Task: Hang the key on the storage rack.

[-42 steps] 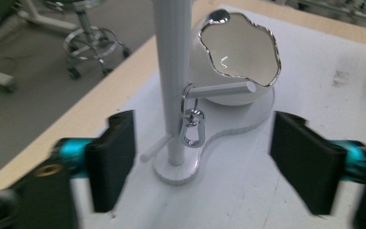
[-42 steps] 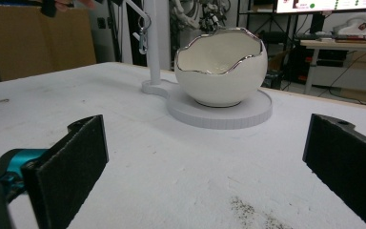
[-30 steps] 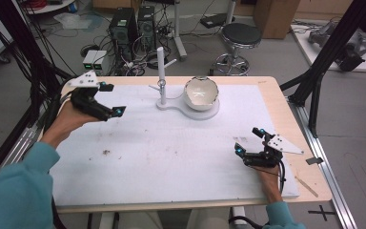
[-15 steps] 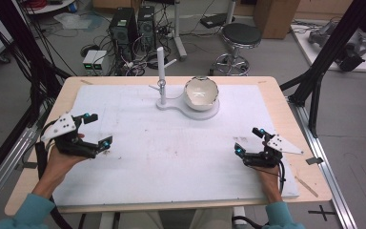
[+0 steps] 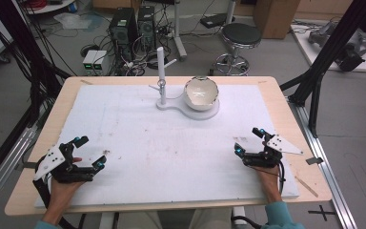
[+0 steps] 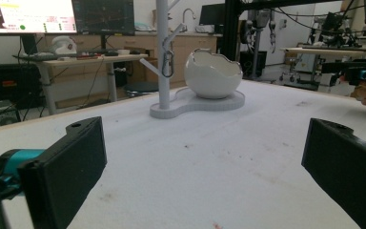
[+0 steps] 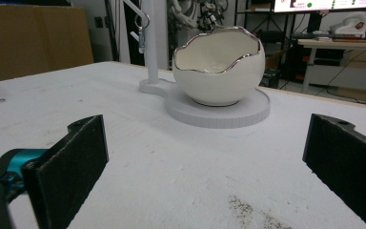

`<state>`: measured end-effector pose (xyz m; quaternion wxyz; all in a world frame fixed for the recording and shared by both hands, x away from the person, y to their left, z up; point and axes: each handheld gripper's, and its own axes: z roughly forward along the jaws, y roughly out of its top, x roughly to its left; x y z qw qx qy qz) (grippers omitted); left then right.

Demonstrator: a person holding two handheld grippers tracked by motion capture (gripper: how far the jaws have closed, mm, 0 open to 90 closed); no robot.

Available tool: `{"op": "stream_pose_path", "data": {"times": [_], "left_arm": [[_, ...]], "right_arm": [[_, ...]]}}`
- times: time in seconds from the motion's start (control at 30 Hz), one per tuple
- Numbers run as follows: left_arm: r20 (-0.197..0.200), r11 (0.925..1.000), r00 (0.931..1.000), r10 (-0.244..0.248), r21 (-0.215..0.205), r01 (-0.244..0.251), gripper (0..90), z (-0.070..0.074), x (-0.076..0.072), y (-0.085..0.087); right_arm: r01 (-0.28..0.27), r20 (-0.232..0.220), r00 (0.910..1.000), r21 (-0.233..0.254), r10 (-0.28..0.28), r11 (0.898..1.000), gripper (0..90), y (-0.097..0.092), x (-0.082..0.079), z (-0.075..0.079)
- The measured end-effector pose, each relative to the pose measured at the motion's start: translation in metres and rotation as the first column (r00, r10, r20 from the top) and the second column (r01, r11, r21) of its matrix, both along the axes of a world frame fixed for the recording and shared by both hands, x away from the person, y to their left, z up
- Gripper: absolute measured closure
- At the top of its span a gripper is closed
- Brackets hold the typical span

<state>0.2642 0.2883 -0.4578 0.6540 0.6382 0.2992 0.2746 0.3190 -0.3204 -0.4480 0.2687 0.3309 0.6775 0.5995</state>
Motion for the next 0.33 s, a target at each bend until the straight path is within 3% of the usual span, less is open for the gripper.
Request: {"op": "stream_pose_path", "data": {"times": [0.33], "left_arm": [[0.013, 0.9996, 0.9995, 0.028, 0.004, -0.028, 1.7, -0.0049, -0.0022, -0.0006]], "right_arm": [[0.003, 0.004, 1.0, -0.012, -0.003, 1.0, 0.6, 0.0018, -0.0009, 0.0]]}}
